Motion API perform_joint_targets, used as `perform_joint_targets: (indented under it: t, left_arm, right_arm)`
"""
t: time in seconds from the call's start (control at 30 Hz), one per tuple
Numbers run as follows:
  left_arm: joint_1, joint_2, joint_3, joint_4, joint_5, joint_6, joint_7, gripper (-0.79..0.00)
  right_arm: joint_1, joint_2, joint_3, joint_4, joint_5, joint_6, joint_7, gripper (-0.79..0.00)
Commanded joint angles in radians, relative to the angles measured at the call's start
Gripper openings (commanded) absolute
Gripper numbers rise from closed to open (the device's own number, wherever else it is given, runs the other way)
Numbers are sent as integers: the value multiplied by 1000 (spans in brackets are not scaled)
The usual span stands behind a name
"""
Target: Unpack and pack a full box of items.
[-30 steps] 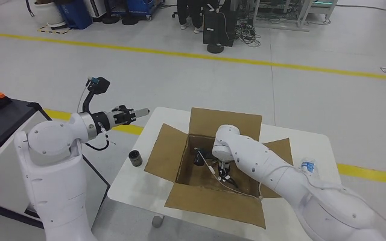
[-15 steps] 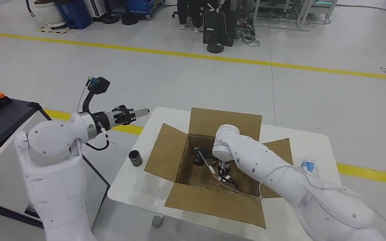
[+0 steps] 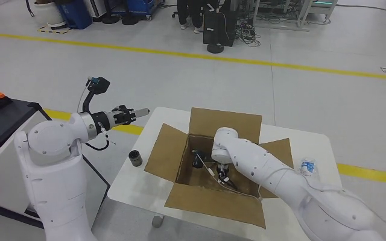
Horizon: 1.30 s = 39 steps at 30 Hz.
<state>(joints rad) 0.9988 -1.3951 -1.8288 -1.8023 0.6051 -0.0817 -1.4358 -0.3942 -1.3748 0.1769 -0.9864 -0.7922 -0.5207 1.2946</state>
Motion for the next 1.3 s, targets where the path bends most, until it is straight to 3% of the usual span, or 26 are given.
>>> perform_joint_targets:
  t: [0.0,0.13,0.37,0.7,1.0,1.27]
  left_arm:
    - [0,0,0,0,0,0,0,0]
    - [0,0,0,0,0,0,0,0]
    - [0,0,0,0,0,0,0,0]
    - [0,0,0,0,0,0,0,0]
    - [0,0,0,0,0,0,0,0]
    - [0,0,0,0,0,0,0,0]
  right_arm:
    - [1,6,10,-4,-3,-24,-20,0]
    - [3,20,23,-8,-13,-79,-74,0]
    - [18,38,6,65,8,-267,-262,0]
    - [10,9,-7,196,2,-409,-404,0]
    - [25,-38,-7,325,65,-461,-456,0]
    - [26,-86,-5,426,153,-423,-419,0]
